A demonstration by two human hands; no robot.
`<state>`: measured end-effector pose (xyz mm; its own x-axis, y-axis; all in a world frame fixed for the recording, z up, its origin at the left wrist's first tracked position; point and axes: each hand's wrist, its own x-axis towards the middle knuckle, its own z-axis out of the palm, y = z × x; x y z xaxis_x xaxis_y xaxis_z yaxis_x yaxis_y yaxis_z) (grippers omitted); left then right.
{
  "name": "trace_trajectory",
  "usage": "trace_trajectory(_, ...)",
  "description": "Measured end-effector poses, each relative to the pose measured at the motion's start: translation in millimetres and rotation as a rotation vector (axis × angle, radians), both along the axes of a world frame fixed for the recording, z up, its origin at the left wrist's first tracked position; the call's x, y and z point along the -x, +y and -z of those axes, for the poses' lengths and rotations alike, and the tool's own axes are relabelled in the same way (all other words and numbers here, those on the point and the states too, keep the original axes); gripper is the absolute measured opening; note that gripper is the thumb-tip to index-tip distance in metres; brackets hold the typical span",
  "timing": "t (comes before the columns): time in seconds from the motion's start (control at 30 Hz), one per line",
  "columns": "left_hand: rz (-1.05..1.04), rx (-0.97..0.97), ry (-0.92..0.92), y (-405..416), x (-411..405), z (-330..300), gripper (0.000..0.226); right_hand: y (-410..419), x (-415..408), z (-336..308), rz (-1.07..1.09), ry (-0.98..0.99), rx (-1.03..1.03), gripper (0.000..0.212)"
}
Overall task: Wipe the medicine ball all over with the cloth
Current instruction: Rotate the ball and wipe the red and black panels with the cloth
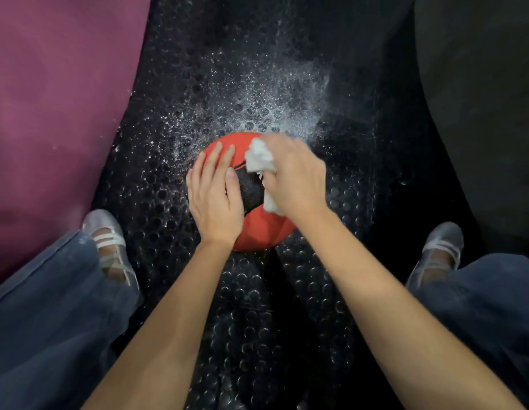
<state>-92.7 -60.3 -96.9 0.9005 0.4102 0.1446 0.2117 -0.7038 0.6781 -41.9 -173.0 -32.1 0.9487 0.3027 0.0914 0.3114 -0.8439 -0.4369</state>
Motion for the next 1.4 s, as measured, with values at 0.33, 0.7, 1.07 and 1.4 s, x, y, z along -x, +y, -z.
trace_trajectory(0.33, 0.054, 0.039, -0.019, 18.4, -1.0, 0.7, 0.05, 17.5, -7.8, -3.8, -0.146, -0.036, 0.002, 0.031)
trace_trajectory(0.7, 0.144, -0.071, 0.068, 43.9, -16.5, -10.2, 0.05, -43.1, -54.9, 55.5, 0.459, 0.55, -0.154, 0.028)
trace_trajectory(1.07, -0.145, 0.014, 0.192, 0.3, -17.3, -16.0, 0.052, -22.2, -17.2, 24.7, 0.319, 0.201, -0.246, 0.024)
trace_trajectory(1.4, 0.041, 0.027, 0.157, 17.9, -29.6, -12.7, 0.048, -20.4, -89.4, 42.0, 0.215, 0.448, -0.154, 0.031)
